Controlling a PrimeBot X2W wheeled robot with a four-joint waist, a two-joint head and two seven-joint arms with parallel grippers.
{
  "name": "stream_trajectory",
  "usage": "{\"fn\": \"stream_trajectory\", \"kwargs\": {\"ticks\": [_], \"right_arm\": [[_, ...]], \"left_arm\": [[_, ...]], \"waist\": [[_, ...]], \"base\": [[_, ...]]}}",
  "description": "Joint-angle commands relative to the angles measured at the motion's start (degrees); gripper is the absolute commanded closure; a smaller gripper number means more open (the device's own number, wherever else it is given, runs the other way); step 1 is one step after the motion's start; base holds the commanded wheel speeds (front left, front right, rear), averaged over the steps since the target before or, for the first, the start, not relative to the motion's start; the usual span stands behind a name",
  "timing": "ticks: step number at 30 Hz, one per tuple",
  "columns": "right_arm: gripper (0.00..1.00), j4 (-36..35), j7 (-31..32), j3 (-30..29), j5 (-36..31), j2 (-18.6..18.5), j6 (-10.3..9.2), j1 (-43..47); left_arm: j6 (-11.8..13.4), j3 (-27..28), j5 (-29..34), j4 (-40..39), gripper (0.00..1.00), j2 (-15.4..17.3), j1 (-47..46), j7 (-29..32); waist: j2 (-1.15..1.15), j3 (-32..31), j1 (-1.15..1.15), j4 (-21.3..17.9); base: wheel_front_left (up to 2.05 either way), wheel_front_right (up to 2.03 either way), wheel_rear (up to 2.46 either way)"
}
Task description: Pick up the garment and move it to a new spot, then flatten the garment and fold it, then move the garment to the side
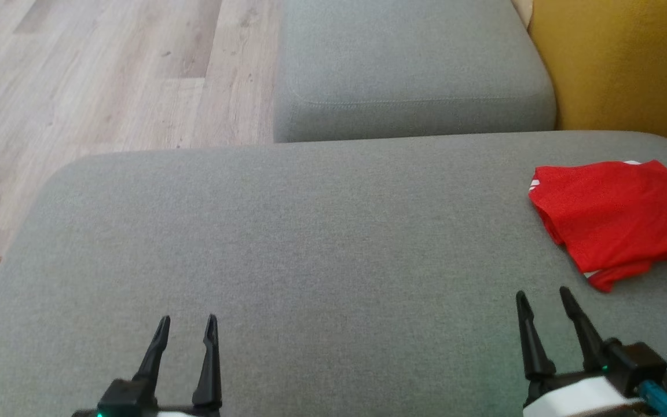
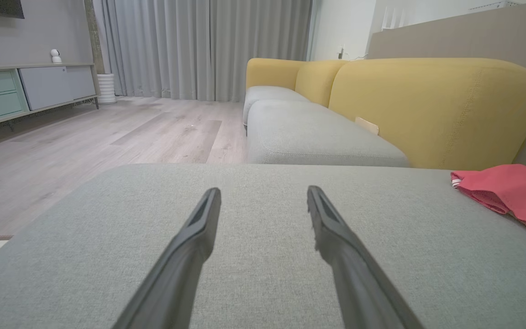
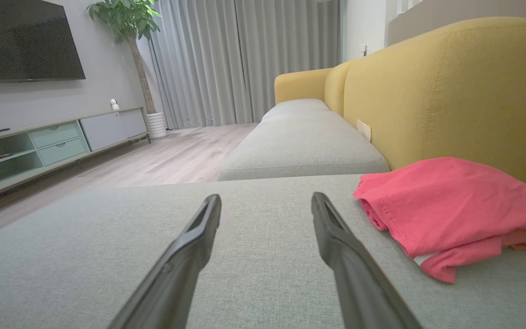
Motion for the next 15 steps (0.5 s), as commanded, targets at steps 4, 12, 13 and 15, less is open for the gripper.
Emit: {"fn": "stream_trajectory", "kwargs": {"ticks": [4,12,13,15], "right_arm": [[0.00,-3.9,-0.8,1.1,-1.1,0.6,-0.05,0.7],[0.00,-4.5,-0.8,0.1,-0.8,0.9,-0.05,1.5],[0.00,-4.6,-0.8,0.0,-0.7,1.0,-0.05,1.5],[0.00,-4.7,-0.8,0.1,-0.6,1.0,-0.05,1.6]], "left_arm": [[0.4,3.0,0.5,-1.9,0.00,-0.5,-0.3,-0.7],[0.5,3.6,0.5,-1.5,0.00,-0.5,0.0,-0.7],[0.5,3.5,0.5,-1.5,0.00,-0.5,-0.1,-0.7],[0.6,3.5,0.4,-1.5,0.00,-0.5,-0.2,-0.7]], "waist": [[0.00,-1.0,0.00,-0.7],[0.00,-1.1,0.00,-1.1],[0.00,-1.1,0.00,-1.1],[0.00,-1.1,0.00,-1.1]], "base": [[0.00,0.00,0.00],[0.00,0.00,0.00],[0.00,0.00,0.00],[0.00,0.00,0.00]]}}
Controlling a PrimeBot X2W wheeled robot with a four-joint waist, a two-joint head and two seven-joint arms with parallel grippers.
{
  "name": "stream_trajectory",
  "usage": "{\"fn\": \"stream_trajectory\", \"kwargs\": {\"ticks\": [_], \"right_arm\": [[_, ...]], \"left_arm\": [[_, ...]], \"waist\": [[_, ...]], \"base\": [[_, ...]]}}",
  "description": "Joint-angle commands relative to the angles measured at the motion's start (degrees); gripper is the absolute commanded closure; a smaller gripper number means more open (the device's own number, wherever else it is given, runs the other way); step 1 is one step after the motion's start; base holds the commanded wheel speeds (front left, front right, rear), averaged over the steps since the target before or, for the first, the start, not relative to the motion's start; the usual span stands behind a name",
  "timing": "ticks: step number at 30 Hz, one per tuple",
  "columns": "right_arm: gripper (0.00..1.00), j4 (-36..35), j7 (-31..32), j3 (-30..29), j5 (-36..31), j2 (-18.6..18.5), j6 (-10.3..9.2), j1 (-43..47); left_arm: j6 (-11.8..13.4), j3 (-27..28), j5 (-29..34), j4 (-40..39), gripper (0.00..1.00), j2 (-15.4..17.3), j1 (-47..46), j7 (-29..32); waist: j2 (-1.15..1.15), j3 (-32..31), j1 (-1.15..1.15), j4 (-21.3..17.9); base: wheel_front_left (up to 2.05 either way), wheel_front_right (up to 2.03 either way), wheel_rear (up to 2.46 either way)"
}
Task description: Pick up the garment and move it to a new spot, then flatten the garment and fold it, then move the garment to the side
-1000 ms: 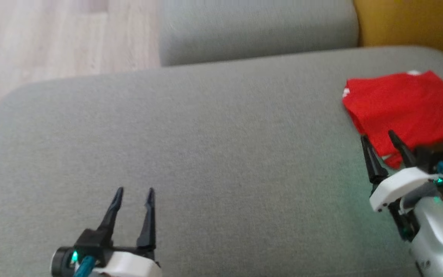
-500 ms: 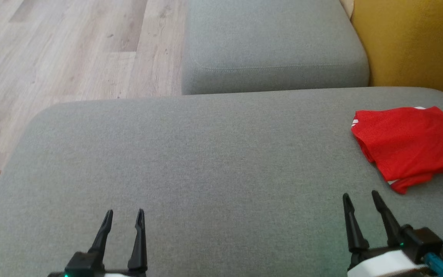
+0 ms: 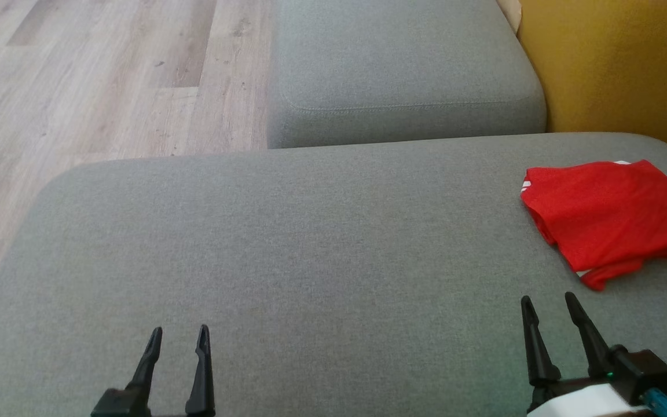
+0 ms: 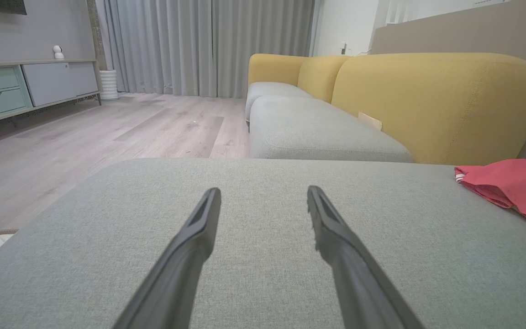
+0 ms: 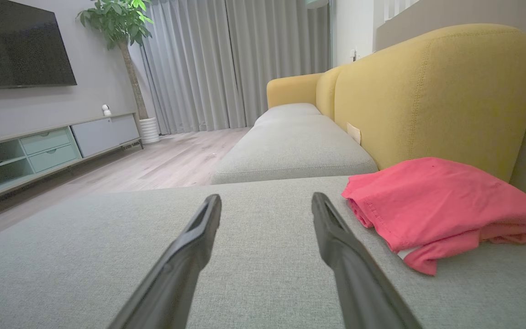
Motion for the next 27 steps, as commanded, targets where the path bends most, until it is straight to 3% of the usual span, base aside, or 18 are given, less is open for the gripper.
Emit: {"fn": "stream_trajectory", "kwargs": {"ticks": [1,4,5,10,27], "right_arm": [[0.00,-2.1,-0.8,1.2,0.1,0.0,-0.05,-1.6],[0.00,-2.1,-0.8,1.4,0.3,0.1,-0.05,-1.5],[1.00,0.2,0.0,0.1,0.0,0.1,0.00,0.0],[1.00,4.3,0.2,0.2,0.5,0.1,0.00,1.4],[1.00,4.1,2.9,-1.0,11.9,0.0,-0.01,-0.9]], "left_arm": [[0.5,1.8,0.4,-1.6,0.00,-0.5,-2.7,-0.7],[0.8,1.8,0.0,-1.7,0.00,-0.5,-2.8,-0.7],[0.5,0.0,-0.1,0.2,1.00,0.0,0.0,0.0],[0.4,-0.2,-0.6,4.3,1.00,0.0,1.3,0.2],[-1.4,1.3,-12.9,5.6,1.00,0.6,-1.9,2.3]], "waist": [[0.00,0.0,0.00,0.0],[0.00,0.1,0.00,-0.2],[0.00,0.1,0.00,-0.2],[0.00,0.2,0.00,-0.2],[0.00,1.3,0.00,-0.4]], "base": [[0.00,0.00,0.00],[0.00,0.00,0.00],[0.00,0.00,0.00],[0.00,0.00,0.00],[0.00,0.00,0.00]]}}
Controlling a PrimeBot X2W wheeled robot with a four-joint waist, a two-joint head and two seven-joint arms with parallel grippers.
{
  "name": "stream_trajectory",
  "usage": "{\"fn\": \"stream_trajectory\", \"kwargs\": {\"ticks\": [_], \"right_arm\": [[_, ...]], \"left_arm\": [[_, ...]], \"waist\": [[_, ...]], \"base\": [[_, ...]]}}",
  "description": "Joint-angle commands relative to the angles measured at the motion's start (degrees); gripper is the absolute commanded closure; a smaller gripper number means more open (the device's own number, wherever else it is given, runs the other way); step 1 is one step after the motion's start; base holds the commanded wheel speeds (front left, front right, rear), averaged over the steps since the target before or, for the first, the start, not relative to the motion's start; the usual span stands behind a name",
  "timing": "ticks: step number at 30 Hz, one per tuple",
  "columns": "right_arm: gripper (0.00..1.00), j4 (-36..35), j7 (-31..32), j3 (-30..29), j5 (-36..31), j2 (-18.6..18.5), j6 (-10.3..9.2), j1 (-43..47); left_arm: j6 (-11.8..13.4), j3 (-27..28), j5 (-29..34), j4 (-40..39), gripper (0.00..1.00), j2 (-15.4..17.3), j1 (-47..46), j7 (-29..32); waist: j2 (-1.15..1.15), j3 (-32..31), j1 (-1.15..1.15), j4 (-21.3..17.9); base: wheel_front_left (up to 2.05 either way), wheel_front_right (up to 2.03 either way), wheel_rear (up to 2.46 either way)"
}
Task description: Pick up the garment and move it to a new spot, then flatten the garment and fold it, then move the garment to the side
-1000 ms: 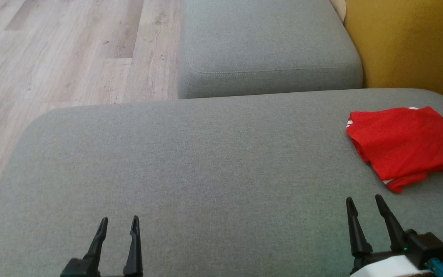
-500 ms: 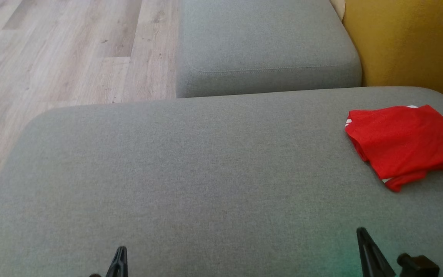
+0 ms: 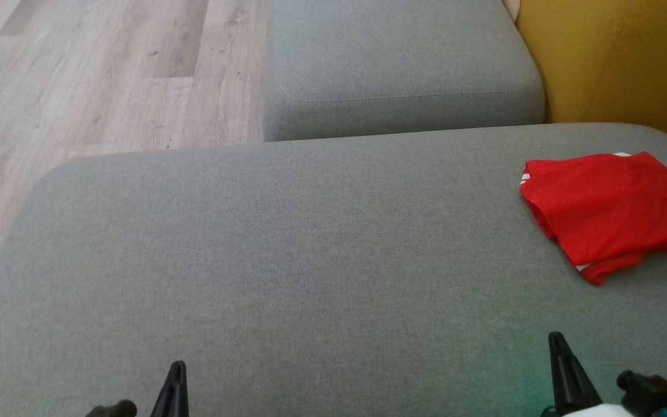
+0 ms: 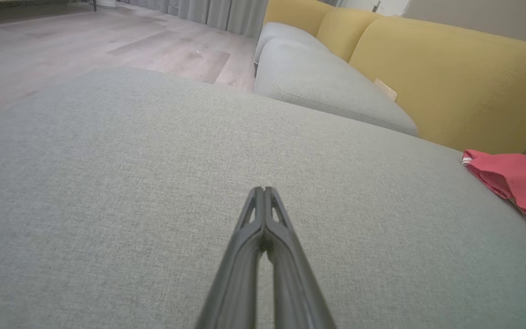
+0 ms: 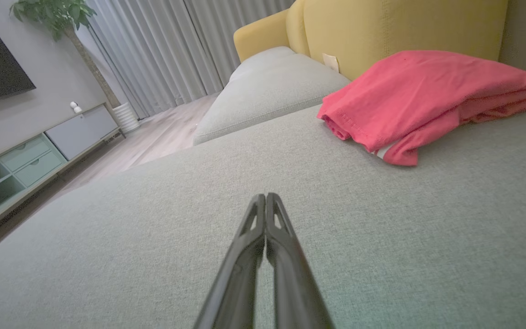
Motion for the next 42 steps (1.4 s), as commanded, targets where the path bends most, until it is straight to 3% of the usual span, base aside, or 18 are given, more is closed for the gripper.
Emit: {"fn": "stream_trajectory", "kwargs": {"ticks": [1,42], "right_arm": [[1.00,-2.1,0.3,-0.5,1.6,0.0,-0.01,-3.1],[1.00,-2.5,6.9,-3.6,29.0,0.1,-0.03,-8.6]], "left_arm": [[-0.4,1.0,-1.6,-1.5,1.00,0.5,-2.8,0.3],[-4.7,5.5,-30.3,1.5,1.00,1.2,-10.6,6.1]], "waist": [[0.00,0.1,0.00,0.0],[0.00,3.0,0.00,-0.6]], "base": [[0.00,0.00,0.00],[0.00,0.00,0.00]]}}
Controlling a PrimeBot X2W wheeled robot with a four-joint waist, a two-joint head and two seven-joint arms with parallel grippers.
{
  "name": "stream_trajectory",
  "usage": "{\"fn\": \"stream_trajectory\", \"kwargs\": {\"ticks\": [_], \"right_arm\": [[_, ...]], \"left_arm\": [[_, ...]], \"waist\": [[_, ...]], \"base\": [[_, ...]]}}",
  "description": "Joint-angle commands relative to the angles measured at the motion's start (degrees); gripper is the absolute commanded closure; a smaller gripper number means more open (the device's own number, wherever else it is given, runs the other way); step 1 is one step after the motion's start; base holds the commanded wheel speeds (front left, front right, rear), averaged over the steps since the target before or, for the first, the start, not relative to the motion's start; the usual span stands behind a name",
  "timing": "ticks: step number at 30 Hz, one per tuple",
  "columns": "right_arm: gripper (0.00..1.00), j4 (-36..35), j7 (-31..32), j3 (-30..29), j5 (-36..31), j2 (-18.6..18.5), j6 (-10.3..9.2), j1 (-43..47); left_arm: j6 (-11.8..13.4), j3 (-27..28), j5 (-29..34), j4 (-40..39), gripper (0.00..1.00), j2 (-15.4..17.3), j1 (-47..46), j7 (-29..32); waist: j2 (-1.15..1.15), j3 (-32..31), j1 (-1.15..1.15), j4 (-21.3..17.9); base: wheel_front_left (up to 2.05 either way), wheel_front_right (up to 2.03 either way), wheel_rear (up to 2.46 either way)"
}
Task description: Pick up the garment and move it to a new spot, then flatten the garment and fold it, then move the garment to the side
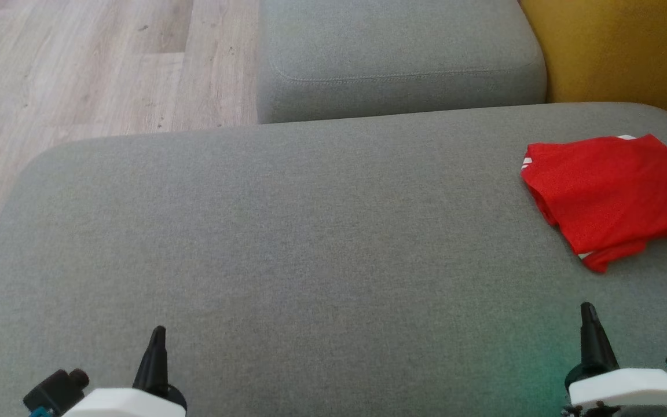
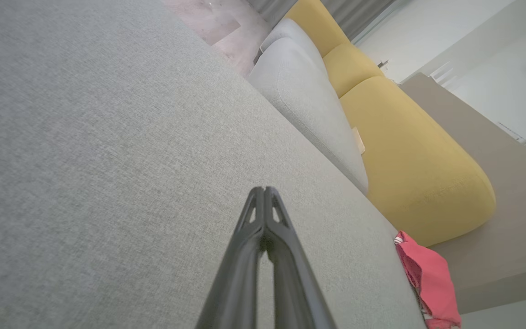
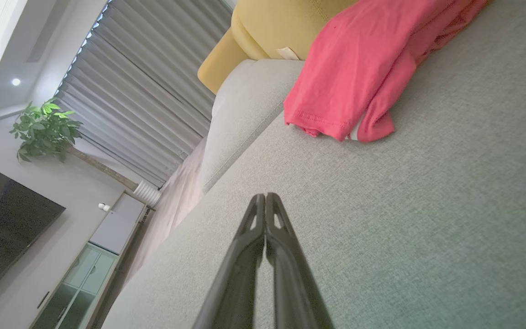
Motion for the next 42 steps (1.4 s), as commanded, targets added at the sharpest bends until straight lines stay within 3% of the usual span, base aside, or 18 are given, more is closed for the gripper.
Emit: {"fn": "stream_trajectory", "kwargs": {"ticks": [1,42], "right_arm": [[1.00,-2.2,0.4,0.0,1.8,0.0,-0.03,-3.7],[1.00,-2.6,7.2,-3.3,29.0,0.3,-0.04,-9.1]], "left_arm": [[-0.7,1.7,-1.8,-1.4,1.00,0.8,-3.5,0.3],[-5.0,7.3,-29.6,1.5,1.00,0.8,-11.2,7.0]], "waist": [[0.00,0.1,0.00,0.0],[0.00,3.0,0.00,-0.6]], "base": [[0.00,0.00,0.00],[0.00,0.00,0.00]]}}
